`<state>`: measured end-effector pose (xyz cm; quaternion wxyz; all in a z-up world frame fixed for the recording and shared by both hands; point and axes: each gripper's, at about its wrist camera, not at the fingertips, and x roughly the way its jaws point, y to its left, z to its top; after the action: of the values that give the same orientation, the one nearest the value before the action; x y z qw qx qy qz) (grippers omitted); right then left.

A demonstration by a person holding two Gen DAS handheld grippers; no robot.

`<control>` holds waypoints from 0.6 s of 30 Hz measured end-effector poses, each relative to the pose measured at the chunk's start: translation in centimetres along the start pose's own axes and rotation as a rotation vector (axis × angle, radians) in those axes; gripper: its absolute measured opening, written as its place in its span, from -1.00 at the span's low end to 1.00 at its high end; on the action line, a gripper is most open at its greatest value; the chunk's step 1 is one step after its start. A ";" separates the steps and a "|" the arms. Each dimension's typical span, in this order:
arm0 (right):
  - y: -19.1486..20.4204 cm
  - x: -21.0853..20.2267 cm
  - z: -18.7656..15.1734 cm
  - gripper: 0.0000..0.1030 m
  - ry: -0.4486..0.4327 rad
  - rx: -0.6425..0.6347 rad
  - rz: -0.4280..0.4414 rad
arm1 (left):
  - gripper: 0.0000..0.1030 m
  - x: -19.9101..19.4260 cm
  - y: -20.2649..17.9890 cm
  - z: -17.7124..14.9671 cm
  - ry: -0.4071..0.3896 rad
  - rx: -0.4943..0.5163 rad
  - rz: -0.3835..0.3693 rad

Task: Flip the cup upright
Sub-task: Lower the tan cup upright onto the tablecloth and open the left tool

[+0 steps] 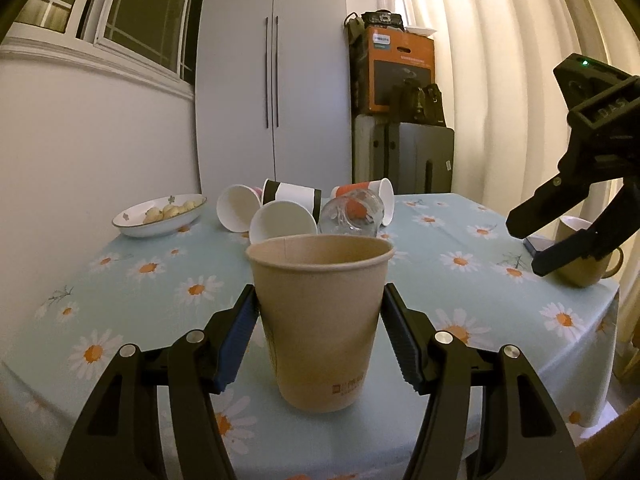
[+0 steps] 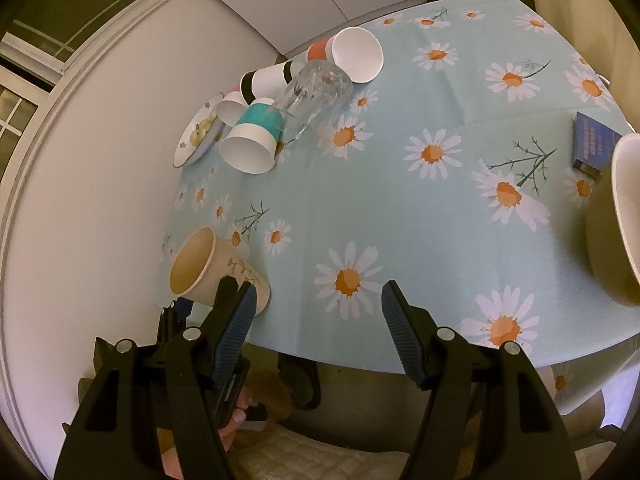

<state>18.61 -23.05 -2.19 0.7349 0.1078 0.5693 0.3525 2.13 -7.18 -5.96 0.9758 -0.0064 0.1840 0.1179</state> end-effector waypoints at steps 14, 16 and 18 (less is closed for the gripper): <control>-0.1 0.1 -0.2 0.26 0.008 -0.003 -0.008 | 0.55 -0.2 -0.1 -0.5 0.036 -0.007 0.004; -0.2 0.1 -0.1 0.26 0.010 -0.002 -0.008 | 0.55 -0.1 -0.1 -0.4 0.037 -0.009 0.006; -0.2 0.0 -0.2 0.26 0.009 -0.002 -0.008 | 0.55 0.0 0.1 -0.3 0.036 -0.012 0.010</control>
<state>18.53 -23.19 -2.38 0.7336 0.1031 0.5727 0.3509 1.97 -7.11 -6.21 0.9716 -0.0137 0.2011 0.1238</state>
